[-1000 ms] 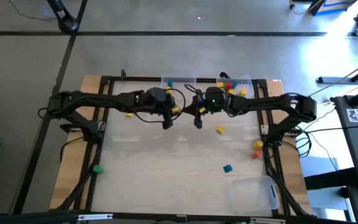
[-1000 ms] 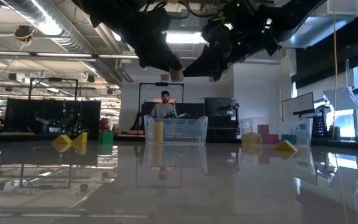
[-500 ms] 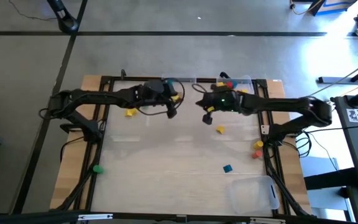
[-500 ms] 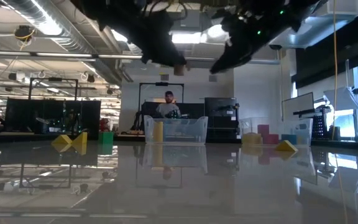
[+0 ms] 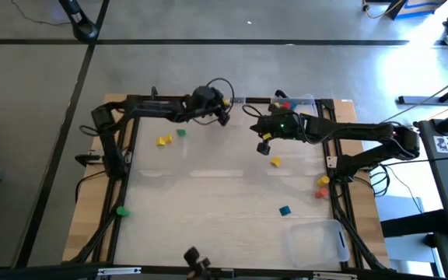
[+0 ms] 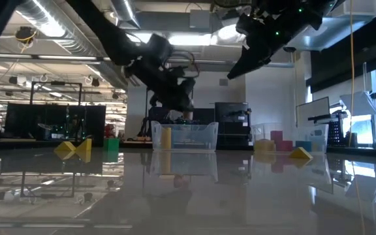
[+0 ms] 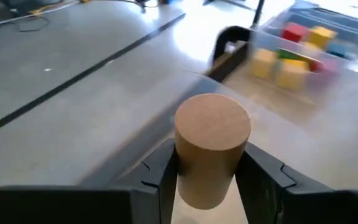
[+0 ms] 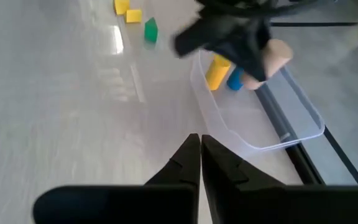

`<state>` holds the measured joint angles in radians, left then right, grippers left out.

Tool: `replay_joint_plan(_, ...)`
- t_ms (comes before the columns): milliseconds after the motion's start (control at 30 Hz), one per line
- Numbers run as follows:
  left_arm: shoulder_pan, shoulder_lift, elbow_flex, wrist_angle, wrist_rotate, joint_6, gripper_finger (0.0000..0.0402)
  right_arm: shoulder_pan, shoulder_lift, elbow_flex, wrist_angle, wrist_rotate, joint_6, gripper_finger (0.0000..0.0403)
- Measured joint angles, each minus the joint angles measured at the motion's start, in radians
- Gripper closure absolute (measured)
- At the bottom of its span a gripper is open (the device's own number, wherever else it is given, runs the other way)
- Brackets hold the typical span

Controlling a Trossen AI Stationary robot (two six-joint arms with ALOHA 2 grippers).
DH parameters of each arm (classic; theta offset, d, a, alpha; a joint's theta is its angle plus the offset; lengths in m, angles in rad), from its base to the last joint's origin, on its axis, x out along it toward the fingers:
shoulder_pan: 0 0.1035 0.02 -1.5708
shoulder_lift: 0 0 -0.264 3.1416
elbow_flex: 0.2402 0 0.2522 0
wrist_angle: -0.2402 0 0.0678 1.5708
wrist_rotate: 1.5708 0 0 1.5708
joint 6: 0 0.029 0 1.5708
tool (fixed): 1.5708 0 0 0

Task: Sort blocks by size
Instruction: Put the brown cylindrical block into the top left transparent bin, then put the green cylindrical block into the top left transparent bin

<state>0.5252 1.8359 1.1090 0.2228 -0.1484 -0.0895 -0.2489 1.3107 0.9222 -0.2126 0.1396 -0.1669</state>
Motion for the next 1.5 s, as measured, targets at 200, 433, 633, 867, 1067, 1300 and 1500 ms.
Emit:
replay_joint_plan(200, 0.068, 0.112, 0.059, -0.004, 0.086, -0.010, 0.0279, 0.000, 0.003, 0.000, 0.000, 0.000, -0.007, 0.0386)
replay_joint_plan(433, 0.097, 0.180, 0.078, 0.008, 0.088, -0.012, 0.0279, 0.000, 0.003, 0.000, -0.014, -0.001, -0.007, 0.0386)
replay_joint_plan(633, 0.099, 0.183, 0.079, 0.005, 0.085, 0.020, 0.0279, 0.000, 0.003, 0.000, -0.026, -0.001, -0.007, 0.0386)
replay_joint_plan(867, 0.099, 0.183, 0.078, 0.002, 0.089, 0.023, 0.0270, 0.000, 0.003, 0.000, -0.026, -0.001, -0.007, 0.0386)
replay_joint_plan(1067, 0.099, 0.183, 0.077, 0.000, 0.092, 0.022, 0.0231, 0.000, 0.003, 0.000, -0.026, -0.001, -0.007, 0.0386)
replay_joint_plan(1300, 0.099, 0.181, 0.076, -0.002, 0.093, 0.030, 0.0210, 0.000, 0.003, 0.000, -0.036, -0.002, 0.002, 0.0386)
replay_joint_plan(1500, 0.091, 0.117, 0.070, -0.044, 0.105, 0.026, 0.0213, 0.000, 0.003, 0.000, -0.045, -0.002, 0.002, 0.0386)
